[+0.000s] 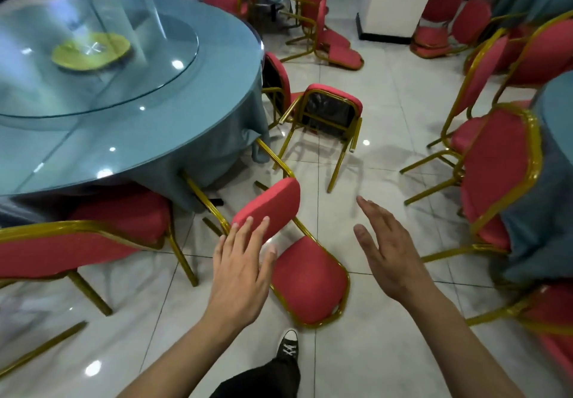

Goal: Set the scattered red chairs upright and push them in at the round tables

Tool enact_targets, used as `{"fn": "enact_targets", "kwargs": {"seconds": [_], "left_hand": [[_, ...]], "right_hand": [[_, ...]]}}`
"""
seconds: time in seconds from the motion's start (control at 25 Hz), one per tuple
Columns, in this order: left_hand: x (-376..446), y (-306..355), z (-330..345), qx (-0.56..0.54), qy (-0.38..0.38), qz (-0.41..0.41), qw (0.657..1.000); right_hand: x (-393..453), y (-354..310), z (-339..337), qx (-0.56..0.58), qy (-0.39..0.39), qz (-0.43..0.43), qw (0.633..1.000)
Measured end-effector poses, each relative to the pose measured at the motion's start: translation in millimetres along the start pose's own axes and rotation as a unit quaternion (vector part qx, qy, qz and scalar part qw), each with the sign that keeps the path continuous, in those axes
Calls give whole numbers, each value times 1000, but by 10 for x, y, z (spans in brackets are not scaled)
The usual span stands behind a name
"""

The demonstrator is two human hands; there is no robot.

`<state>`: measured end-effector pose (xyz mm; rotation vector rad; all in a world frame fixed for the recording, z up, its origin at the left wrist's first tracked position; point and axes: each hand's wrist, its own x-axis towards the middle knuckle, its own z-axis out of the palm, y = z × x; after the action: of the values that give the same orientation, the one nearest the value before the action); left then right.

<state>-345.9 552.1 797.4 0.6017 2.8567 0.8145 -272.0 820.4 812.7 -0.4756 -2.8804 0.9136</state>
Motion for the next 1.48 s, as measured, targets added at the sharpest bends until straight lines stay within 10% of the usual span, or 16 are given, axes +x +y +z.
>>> {"fn": "enact_targets", "kwargs": {"seconds": [0.4,0.8,1.48], "left_hand": [[861,746,536,1,10,-33,999],[810,1417,1425,-4,102,-237,966],[894,126,4427,-24,20,-385,922]], "right_hand": [[1002,663,-448,-26,-65,-50,996],[2099,1475,-389,-11,-205,-179,962],[2429,3915,2288,-75,-289,-130,946]]}}
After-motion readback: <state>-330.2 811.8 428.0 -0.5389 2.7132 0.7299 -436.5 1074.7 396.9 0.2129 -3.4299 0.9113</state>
